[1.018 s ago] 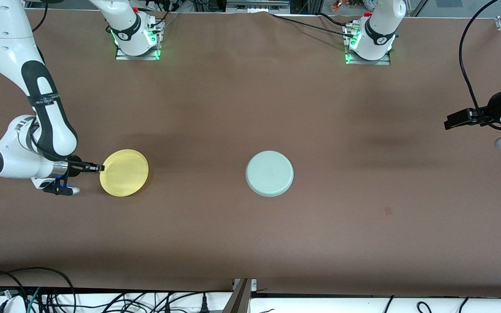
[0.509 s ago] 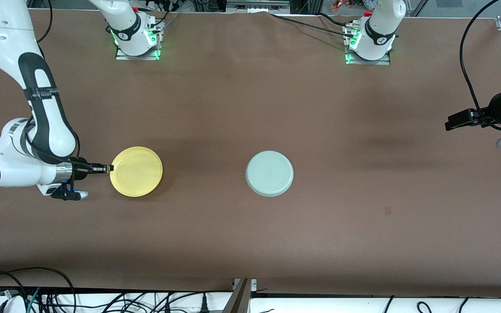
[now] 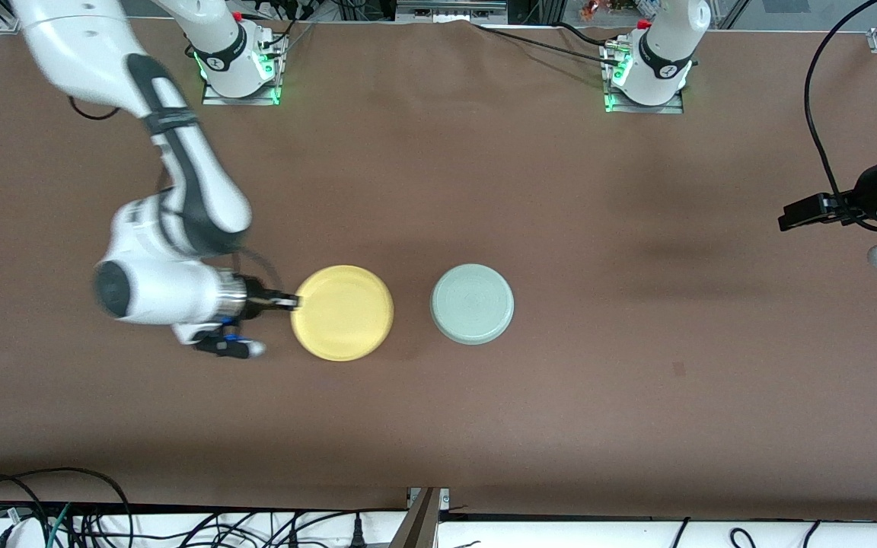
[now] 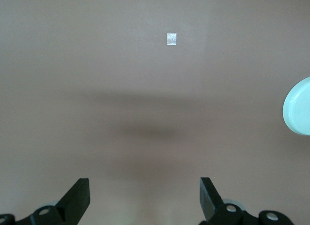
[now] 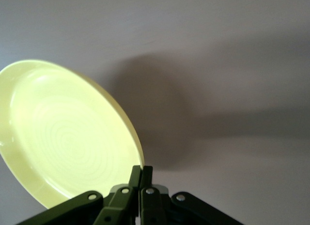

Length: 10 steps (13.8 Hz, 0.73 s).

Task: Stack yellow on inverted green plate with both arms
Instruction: 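Slide the yellow plate onto the inverted green plate with the right gripper, then release the yellow plate and draw the right gripper back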

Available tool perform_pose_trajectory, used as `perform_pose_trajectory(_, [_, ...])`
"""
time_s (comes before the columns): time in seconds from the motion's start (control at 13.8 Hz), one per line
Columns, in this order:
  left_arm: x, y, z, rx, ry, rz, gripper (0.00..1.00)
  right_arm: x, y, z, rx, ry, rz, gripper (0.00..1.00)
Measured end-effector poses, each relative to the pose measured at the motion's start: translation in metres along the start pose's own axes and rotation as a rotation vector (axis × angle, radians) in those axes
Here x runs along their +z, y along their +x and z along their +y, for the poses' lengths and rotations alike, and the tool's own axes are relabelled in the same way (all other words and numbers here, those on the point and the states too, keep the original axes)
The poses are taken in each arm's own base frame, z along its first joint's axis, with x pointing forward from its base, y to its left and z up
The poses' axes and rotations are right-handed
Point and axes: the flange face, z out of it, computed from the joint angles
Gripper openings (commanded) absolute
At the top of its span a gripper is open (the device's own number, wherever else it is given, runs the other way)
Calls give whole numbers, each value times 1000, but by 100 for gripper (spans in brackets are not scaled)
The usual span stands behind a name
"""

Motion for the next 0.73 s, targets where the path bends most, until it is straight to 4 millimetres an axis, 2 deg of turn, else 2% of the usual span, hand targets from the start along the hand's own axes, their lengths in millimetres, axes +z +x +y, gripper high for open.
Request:
perform_pose_trajectory(0.15, [1,1,-1,-1,0,0,100,40,-32,-57,79,12,36,0])
perform_pose_trajectory(0.22, [0,1,-1,-1,-1,2,100,58,-45,-79,106,28,61,0])
perform_pose_trajectory(0.36, [-2,2,-1,-2,-1,7,100,88,-67,-110,152,63,103,0])
perform_pose_trajectory(0.51, [-4,2,-1,-1,-1,10,100,112,-83,-127,161,77,118,0])
perform_pose_trajectory(0.73, [-4,2,-1,-1,-1,10,100,128,-88,-129,167,69,112,0])
